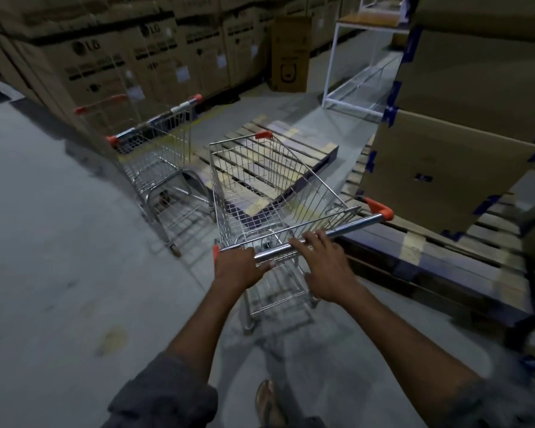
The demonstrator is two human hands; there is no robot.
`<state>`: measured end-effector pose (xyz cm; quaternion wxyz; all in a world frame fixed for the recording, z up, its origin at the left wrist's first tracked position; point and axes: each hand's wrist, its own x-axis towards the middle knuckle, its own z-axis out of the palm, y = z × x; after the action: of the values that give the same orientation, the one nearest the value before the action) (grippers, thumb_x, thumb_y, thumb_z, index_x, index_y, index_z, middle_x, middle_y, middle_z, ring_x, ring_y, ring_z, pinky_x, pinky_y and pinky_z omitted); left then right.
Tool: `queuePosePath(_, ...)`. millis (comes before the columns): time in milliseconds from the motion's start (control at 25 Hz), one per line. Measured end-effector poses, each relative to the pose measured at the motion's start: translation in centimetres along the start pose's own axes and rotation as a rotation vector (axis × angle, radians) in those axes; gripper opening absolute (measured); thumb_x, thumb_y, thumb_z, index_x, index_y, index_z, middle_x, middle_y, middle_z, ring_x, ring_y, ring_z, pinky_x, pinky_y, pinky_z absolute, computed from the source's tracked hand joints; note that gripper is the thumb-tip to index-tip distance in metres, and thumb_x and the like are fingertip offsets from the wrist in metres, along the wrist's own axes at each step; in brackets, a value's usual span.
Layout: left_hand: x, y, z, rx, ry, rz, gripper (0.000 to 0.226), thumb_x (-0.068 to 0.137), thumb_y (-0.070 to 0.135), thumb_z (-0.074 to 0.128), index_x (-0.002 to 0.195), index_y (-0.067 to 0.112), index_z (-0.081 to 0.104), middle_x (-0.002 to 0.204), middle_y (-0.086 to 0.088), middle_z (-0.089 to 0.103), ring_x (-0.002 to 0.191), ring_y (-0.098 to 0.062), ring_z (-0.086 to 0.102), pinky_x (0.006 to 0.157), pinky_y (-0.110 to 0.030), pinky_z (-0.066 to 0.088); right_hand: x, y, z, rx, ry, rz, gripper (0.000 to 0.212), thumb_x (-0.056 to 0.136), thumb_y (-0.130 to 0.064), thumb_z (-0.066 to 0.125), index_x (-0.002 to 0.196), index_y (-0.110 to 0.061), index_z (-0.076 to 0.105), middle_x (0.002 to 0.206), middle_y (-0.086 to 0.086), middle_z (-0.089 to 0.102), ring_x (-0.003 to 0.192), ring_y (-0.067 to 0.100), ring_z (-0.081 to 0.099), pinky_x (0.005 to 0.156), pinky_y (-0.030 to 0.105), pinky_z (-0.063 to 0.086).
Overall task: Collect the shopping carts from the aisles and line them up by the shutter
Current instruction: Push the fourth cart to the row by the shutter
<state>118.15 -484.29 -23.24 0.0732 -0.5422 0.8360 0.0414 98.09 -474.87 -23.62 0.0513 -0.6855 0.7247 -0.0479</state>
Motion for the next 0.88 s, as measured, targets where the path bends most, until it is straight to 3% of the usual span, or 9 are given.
queuePosePath(200,-7.4,-0.9,1.6,0.017,-0.001,-0.054,0.06,0.088,0.079,0.048,0.099,0.024,0.068,0.103,0.002,0.073,0.106,-0.022,0.067,0.119,-0.048,0.019,-6.1,-0.4,0.3,-0.011,0.029,-0.027,0.068,0.081,-0.019,0.067,0.142,-0.035,0.041,0.137,-0.005,0.046,0.126,0.025,0.039,0.082,0.043,0.055)
queuePosePath(320,-11.5,-1.4,2.2,0.03,-0.084,-0.106,0.054,0.087,0.068,0.057,0.115,0.023,0.067,0.117,-0.002,0.068,0.113,-0.025,0.064,0.114,-0.046,0.035,-9.7,-1.6,0.6,-0.104,0.037,0.044,0.046,0.088,-0.018,0.061,0.131,-0.028,0.051,0.12,0.0,0.062,0.113,0.026,0.052,0.07,0.037,0.052)
queuePosePath(400,-13.6,-1.0,2.5,-0.079,-0.178,-0.039,0.062,0.084,0.061,0.067,0.133,0.025,0.056,0.135,-0.007,0.054,0.126,-0.031,0.053,0.107,-0.05,0.042,-12.2,-3.5,0.8,-0.2,0.036,0.042,0.034,0.091,-0.021,0.06,0.125,-0.025,0.058,0.108,0.002,0.068,0.104,0.027,0.059,0.067,0.034,0.045)
queuePosePath(480,-15.4,0.2,2.8,-0.074,-0.2,0.139,0.068,0.083,0.061,0.068,0.141,0.03,0.049,0.147,-0.005,0.039,0.138,-0.03,0.037,0.11,-0.054,0.036,-15.0,-5.9,0.7,-0.289,0.067,0.04,0.022,0.089,-0.027,0.068,0.111,-0.024,0.069,0.105,0.004,0.07,0.107,0.026,0.059,0.074,0.036,0.046)
queuePosePath(560,-17.1,0.9,3.1,0.004,-0.197,0.257,0.063,0.083,0.059,0.066,0.139,0.034,0.053,0.159,-0.002,0.029,0.147,-0.026,0.024,0.115,-0.055,0.026,-16.8,-7.6,0.7,-0.328,0.056,0.009,0.021,0.084,-0.036,0.073,0.102,-0.024,0.075,0.132,0.008,0.061,0.127,0.028,0.046,0.097,0.047,0.041)
queuePosePath(640,-19.2,0.5,3.9,0.006,-0.221,0.295,0.061,0.083,0.061,0.063,0.136,0.032,0.058,0.164,-0.001,0.028,0.148,-0.026,0.028,0.114,-0.055,0.028,-18.2,-8.0,0.7,-0.261,-0.061,-0.001,0.029,0.084,-0.044,0.07,0.106,-0.027,0.076,0.159,0.007,0.036,0.144,0.029,0.028,0.111,0.055,0.025)
queuePosePath(720,-21.8,-0.7,4.8,-0.016,-0.123,0.326,0.061,0.084,0.064,0.057,0.133,0.028,0.059,0.156,-0.003,0.041,0.138,-0.026,0.044,0.107,-0.052,0.037,-19.8,-8.7,0.6,-0.136,-0.164,0.027,0.036,0.084,-0.051,0.066,0.111,-0.029,0.075,0.164,0.001,0.03,0.148,0.028,0.027,0.114,0.055,0.029)
queuePosePath(800,-24.3,-1.4,5.5,-0.051,0.011,0.361,0.065,0.084,0.063,0.054,0.138,0.026,0.052,0.143,-0.002,0.055,0.125,-0.027,0.056,0.099,-0.048,0.043,-21.9,-10.0,0.8,-0.057,-0.208,0.096,0.04,0.082,-0.054,0.066,0.112,-0.03,0.074,0.16,-0.003,0.038,0.141,0.025,0.04,0.105,0.049,0.044)
queuePosePath(880,-26.5,-2.1,6.3,-0.084,0.082,0.415,0.074,0.084,0.06,0.056,0.147,0.025,0.042,0.14,-0.002,0.058,0.12,-0.028,0.059,0.096,-0.046,0.047,-24.2,-12.3,1.2,-0.057,-0.174,0.167,0.042,0.078,-0.051,0.068,0.114,-0.029,0.073,0.153,-0.005,0.046,0.133,0.022,0.049,0.098,0.045,0.049)
